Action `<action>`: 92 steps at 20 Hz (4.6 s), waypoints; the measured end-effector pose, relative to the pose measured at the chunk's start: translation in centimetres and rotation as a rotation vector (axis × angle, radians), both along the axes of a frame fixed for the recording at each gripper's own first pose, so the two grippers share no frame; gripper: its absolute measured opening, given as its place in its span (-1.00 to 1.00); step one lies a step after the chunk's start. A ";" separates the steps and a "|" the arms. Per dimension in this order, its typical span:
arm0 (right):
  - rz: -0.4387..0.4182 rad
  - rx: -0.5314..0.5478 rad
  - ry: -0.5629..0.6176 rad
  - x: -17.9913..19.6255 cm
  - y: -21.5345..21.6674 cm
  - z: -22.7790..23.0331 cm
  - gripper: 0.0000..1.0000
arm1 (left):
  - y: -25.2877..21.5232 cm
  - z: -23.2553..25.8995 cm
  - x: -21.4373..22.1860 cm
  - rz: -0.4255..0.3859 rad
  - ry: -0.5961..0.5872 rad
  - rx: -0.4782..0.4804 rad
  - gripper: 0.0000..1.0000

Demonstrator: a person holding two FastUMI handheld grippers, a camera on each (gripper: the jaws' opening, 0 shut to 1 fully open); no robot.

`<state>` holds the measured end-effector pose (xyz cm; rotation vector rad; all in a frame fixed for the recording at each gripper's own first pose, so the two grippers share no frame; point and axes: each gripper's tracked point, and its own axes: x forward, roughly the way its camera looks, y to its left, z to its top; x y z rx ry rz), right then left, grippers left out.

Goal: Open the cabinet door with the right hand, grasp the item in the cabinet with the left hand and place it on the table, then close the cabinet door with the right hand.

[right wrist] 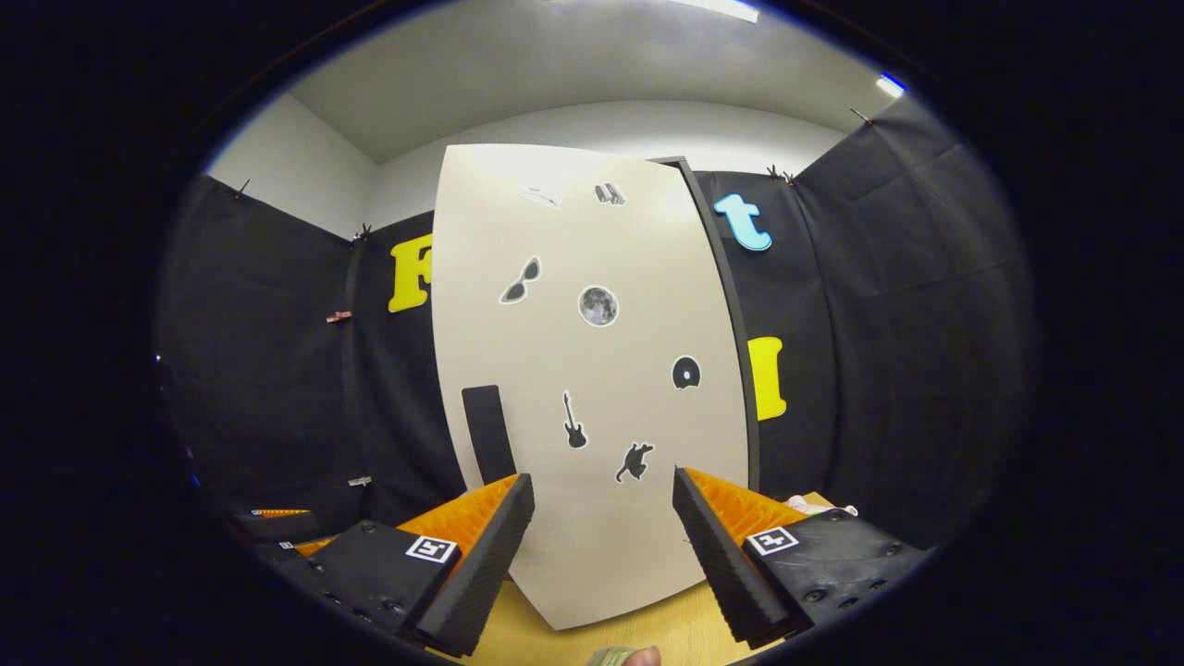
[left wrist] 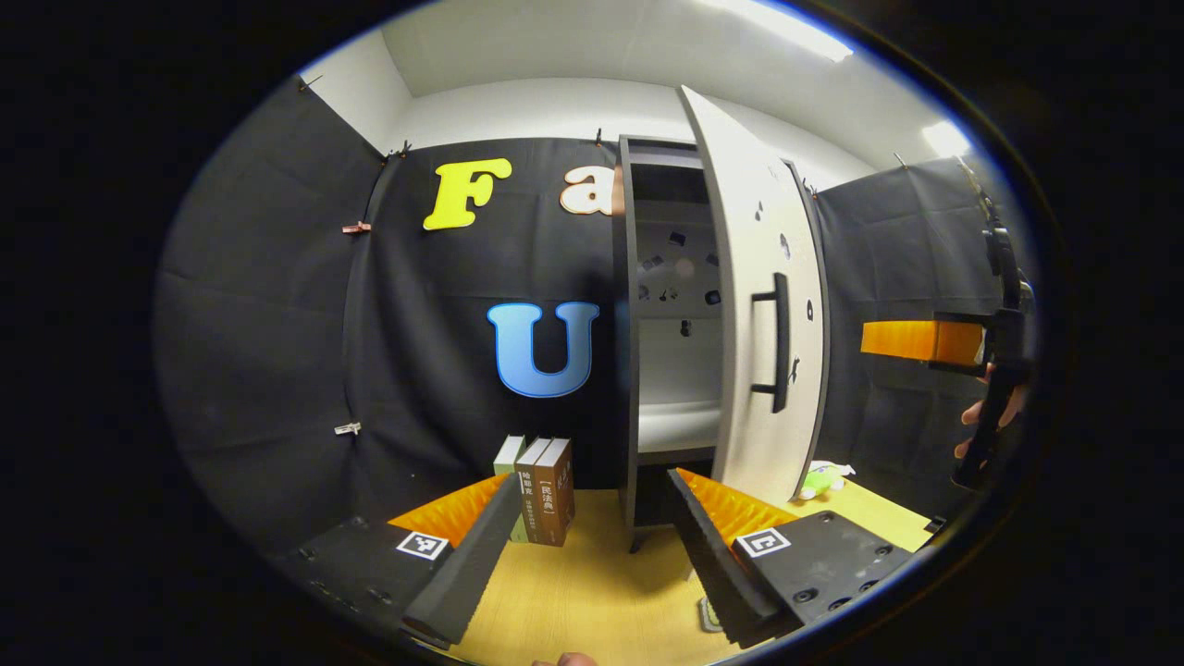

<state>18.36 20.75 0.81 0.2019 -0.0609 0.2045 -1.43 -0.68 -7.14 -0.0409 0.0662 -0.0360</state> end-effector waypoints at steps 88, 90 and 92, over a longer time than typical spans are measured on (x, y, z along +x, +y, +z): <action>-0.002 -0.159 0.019 -0.8 0.1 -2.3 0.92 | 0.6 -2.0 -0.1 0.041 0.021 -0.005 0.94; -0.002 -0.162 0.019 -0.8 0.2 -2.3 0.92 | 0.6 -2.0 0.0 0.040 0.021 -0.006 0.94; -0.003 -0.162 0.019 -0.7 0.1 -2.3 0.92 | 0.5 -2.0 0.0 0.039 0.021 -0.005 0.94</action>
